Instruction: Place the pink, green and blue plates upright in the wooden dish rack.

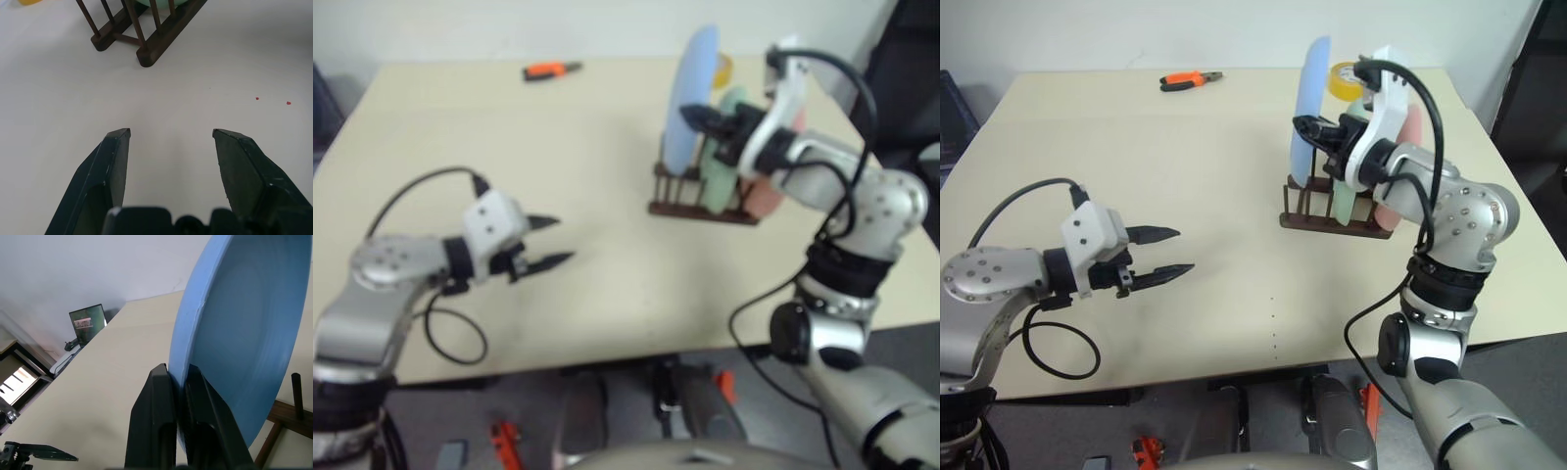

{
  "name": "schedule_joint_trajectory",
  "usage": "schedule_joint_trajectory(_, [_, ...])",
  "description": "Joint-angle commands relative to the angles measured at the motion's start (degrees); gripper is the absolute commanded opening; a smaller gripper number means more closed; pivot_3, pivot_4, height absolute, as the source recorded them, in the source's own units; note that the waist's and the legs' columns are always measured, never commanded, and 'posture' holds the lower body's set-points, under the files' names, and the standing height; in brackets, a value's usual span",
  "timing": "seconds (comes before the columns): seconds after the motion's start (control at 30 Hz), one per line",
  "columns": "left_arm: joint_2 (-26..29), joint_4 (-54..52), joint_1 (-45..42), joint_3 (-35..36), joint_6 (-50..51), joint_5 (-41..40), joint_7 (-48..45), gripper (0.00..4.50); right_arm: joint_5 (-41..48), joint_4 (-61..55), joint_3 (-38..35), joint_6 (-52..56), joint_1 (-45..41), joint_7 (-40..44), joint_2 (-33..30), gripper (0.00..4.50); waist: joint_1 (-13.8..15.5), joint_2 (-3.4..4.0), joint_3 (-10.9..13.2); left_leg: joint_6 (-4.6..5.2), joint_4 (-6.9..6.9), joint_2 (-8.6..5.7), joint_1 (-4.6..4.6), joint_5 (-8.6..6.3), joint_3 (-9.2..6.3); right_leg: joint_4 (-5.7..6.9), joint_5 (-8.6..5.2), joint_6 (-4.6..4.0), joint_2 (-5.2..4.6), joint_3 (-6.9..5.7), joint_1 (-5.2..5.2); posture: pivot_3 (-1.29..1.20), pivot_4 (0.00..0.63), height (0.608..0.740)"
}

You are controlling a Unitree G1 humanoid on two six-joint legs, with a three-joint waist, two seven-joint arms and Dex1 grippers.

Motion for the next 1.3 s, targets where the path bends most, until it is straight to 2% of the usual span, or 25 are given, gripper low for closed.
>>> schedule_joint_trajectory(0.03, [0.70,-1.27,-0.03,0.58,-0.04,0.27,0.83,2.93,1.67,-1.81,-0.38,-1.14,-1.33,-0.07,-0.36,0.00,0.00,0.00,0.00,0.00,0.00,0.00,0.00,0.00,0.00,0.00,0.00,0.00,0.00,0.00,0.00,0.00,0.150,0.740])
schedule_joint_trajectory(0.17, [0.67,-1.12,0.11,0.53,-0.09,0.54,1.33,2.93,1.78,-1.46,-0.10,-0.29,-0.71,-0.37,-0.54,0.00,0.00,0.00,0.00,0.00,0.00,0.00,0.00,0.00,-0.01,0.00,0.00,0.00,0.00,-0.01,0.00,0.00,0.150,0.740])
schedule_joint_trajectory(0.27, [0.70,-1.06,0.20,0.31,-0.22,0.67,1.63,2.96,1.76,-1.20,0.16,-0.17,-0.50,-0.31,-0.47,0.74,0.00,0.00,0.00,0.00,0.00,0.00,0.00,0.00,-0.01,-0.01,0.00,0.00,0.00,-0.01,0.00,0.00,0.150,0.740])
schedule_joint_trajectory(0.47, [0.85,-0.88,0.51,0.52,-0.42,1.11,1.71,2.96,0.75,-1.51,1.49,-2.16,-0.59,0.66,-2.13,2.84,-0.02,0.01,0.01,0.00,-0.02,0.00,-0.01,0.00,-0.01,-0.06,0.00,0.00,0.00,-0.02,0.00,0.00,0.150,0.740])
schedule_joint_trajectory(0.6, [1.32,-0.19,0.35,1.34,-0.73,1.21,1.34,2.96,-1.23,-1.95,4.42,-6.58,-2.68,4.01,-7.12,4.26,-0.20,0.04,0.02,0.00,-0.03,0.00,-0.04,0.00,-0.01,-0.17,0.00,0.00,0.00,-0.04,0.02,0.00,0.150,0.740])
schedule_joint_trajectory(0.7, [2.05,0.91,-0.17,2.20,-1.21,1.28,1.10,2.96,-2.54,-0.46,5.88,-9.80,-5.00,7.92,-12.67,4.26,-0.31,0.13,0.08,0.00,-0.07,-0.01,-0.07,-0.01,0.00,-0.30,0.02,0.03,0.00,-0.03,0.02,0.00,0.150,0.740])
schedule_joint_trajectory(0.8, [3.72,3.51,-1.54,3.76,-2.46,1.73,0.65,2.96,-7.05,8.45,5.96,-17.51,-9.27,16.98,-25.06,4.26,-0.17,0.16,0.11,0.01,-0.14,-0.03,-0.11,-0.02,-0.01,-0.47,0.03,0.05,0.00,-0.08,0.04,0.00,0.150,0.740])
schedule_joint_trajectory(0.83, [4.12,4.12,-1.58,4.20,-2.95,1.73,0.46,2.96,-7.55,10.54,6.04,-18.96,-9.75,19.04,-27.40,4.26,0.02,0.16,0.11,0.03,-0.14,-0.05,-0.12,-0.03,-0.02,-0.53,0.03,0.04,0.00,-0.10,0.05,0.00,0.150,0.740])
schedule_joint_trajectory(0.97, [5.80,7.89,-4.87,8.15,-2.95,-1.14,-0.98,2.96,-14.23,18.77,11.13,-31.40,-4.06,36.99,-42.71,4.26,0.58,0.13,0.09,0.27,-0.15,-0.06,-0.14,-0.28,0.07,-0.75,-0.03,0.00,0.00,-0.04,0.09,0.00,0.150,0.740])
schedule_joint_trajectory(1.17, [10.20,14.00,-11.53,15.81,3.14,-10.55,-7.22,2.96,-16.30,29.54,10.40,-44.93,5.07,58.11,-52.26,4.26,0.22,0.22,0.17,0.37,-0.12,-0.05,-0.12,-0.38,0.29,-0.69,-0.08,0.04,0.01,0.16,0.03,0.00,0.150,0.740])
schedule_joint_trajectory(1.3, [14.27,22.15,-14.87,20.08,5.06,-13.33,-10.73,2.96,-17.44,38.74,8.11,-52.64,5.37,61.76,-52.83,4.26,-0.81,0.36,0.26,0.36,-0.06,-0.03,-0.01,-0.38,0.30,-0.58,-0.08,0.05,0.05,0.17,0.04,0.00,0.150,0.740])
